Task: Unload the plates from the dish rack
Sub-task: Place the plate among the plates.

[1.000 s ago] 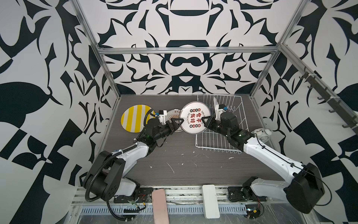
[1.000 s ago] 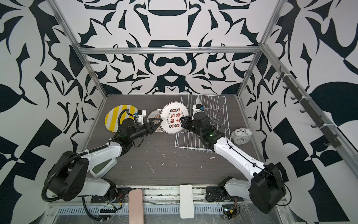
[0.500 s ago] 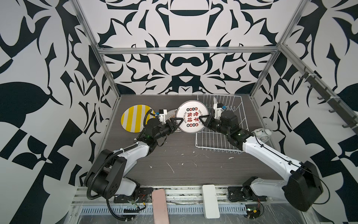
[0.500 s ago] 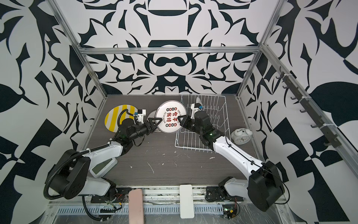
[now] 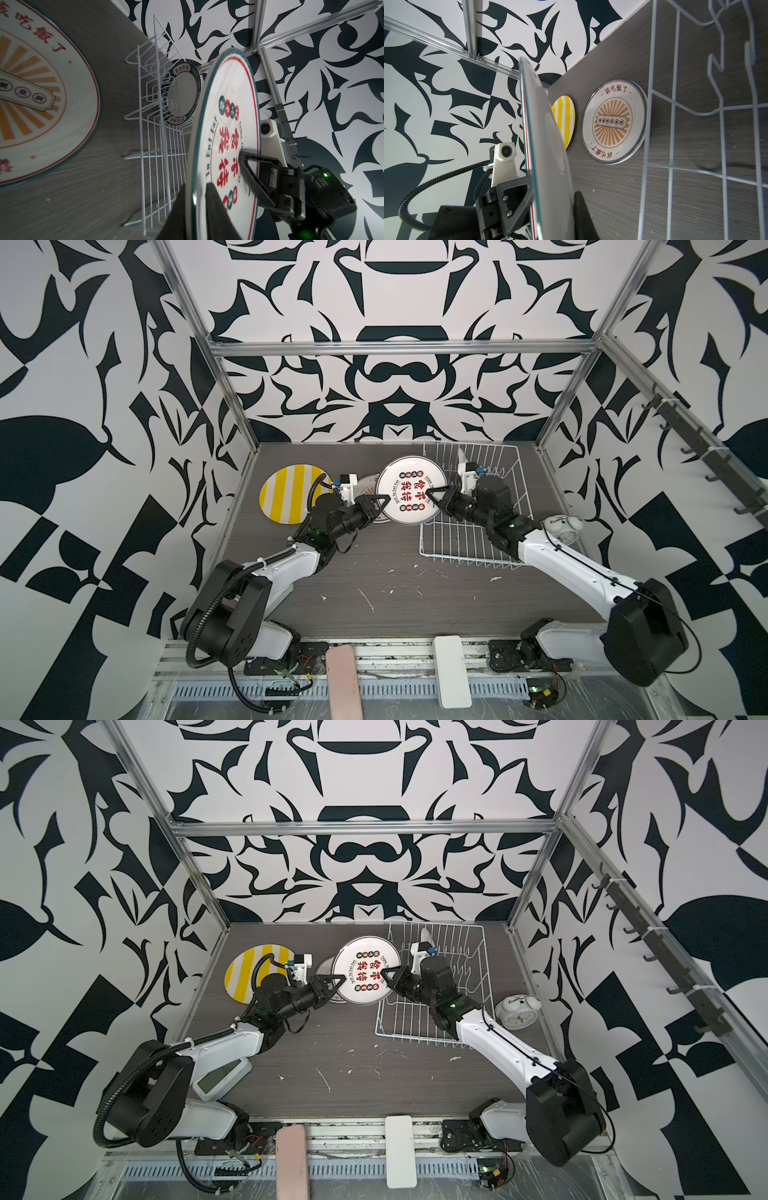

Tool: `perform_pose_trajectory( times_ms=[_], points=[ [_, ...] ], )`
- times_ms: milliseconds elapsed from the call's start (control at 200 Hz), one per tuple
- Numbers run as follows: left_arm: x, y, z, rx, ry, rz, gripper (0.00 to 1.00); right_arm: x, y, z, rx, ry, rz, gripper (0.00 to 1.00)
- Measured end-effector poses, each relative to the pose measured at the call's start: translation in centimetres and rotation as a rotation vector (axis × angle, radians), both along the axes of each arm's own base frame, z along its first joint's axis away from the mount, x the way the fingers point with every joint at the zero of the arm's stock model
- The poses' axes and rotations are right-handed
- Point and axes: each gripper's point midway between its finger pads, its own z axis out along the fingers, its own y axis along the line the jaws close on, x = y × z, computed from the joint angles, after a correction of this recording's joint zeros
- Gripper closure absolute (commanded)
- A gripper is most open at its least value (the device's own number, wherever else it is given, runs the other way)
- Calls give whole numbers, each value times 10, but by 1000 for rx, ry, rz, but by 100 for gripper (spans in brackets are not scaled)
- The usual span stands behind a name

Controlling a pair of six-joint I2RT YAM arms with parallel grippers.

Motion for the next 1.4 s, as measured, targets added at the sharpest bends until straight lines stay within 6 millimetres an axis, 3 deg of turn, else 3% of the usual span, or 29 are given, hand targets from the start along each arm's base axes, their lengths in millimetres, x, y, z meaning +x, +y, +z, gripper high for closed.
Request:
perform_pose_trajectory(
  times_ms=[225,475,670,845,1085,1400],
  points=[
    [2,1,0,-20,32,15,87,1,1,1,-4,-21,12,100],
    [2,1,1,-28,34,19,95,2,0,-1,7,-4,16,76],
    [3,2,-3,-6,27,21,100,6,-2,1,33,4,10,42],
    [8,7,-5,-8,30,42,100,11,-4,1,52,21,12,28],
    [34,31,-19,-3,76,119,100,36,-22,9,74,49,-11,9],
    [75,60,-1,30,82,189,100,75,-40,12,115,89,-15,4]
  ],
)
